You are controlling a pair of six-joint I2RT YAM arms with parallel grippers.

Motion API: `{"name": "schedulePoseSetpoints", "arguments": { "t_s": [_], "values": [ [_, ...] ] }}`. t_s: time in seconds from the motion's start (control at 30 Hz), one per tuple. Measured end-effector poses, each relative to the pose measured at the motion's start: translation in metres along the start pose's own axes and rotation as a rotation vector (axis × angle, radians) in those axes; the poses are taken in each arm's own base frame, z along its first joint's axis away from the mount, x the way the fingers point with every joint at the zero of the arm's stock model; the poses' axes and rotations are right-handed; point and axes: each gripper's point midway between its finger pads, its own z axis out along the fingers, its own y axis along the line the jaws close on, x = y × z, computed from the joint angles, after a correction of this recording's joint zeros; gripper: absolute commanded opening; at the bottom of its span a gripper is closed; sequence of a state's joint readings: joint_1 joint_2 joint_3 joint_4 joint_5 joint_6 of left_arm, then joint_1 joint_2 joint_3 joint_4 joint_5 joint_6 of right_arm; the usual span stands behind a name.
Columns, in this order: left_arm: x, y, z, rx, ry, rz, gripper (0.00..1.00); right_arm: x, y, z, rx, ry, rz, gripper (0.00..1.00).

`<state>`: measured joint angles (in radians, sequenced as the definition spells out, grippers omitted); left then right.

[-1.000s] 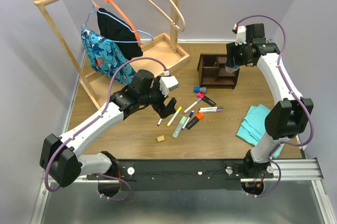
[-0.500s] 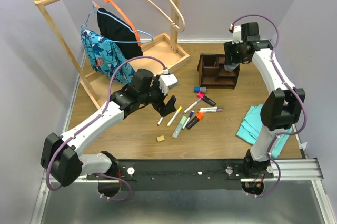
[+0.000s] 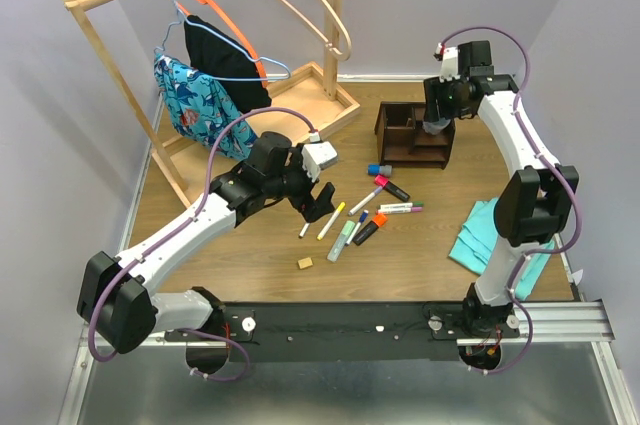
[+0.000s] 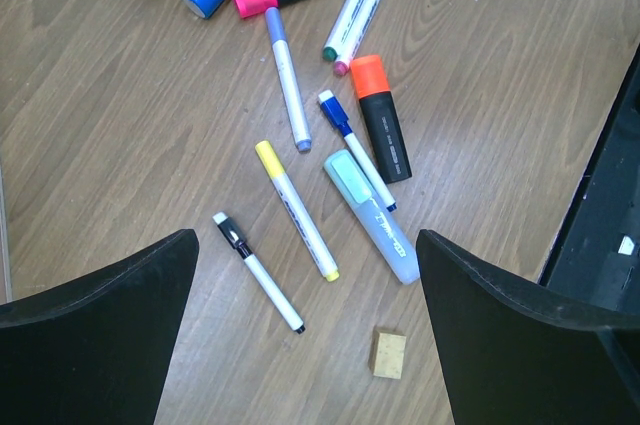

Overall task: Sort the stationery into containers
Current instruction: Place the stationery in the storage box.

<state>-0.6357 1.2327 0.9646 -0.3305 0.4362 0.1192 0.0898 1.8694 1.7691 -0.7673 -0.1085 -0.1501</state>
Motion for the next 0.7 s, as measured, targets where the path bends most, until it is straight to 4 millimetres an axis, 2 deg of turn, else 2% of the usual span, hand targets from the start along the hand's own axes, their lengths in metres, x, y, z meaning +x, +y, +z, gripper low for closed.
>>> {"name": "schedulePoseSetpoints", "arguments": {
  "t_s": [0.2, 0.7],
  "values": [
    [0.0007, 0.001, -0.0002, -0.002, 0.001, -0.002, 0.99, -0.005, 0.0011, 0.0027, -0.009, -0.01, 0.003, 0.28],
    [0.0038, 0.0017, 0.0003, -0.004, 0.007, -0.007, 0.99, -0.0035, 0.0093, 0.0041, -0.021, -0.011, -0.01, 0.26]
  ]
}}
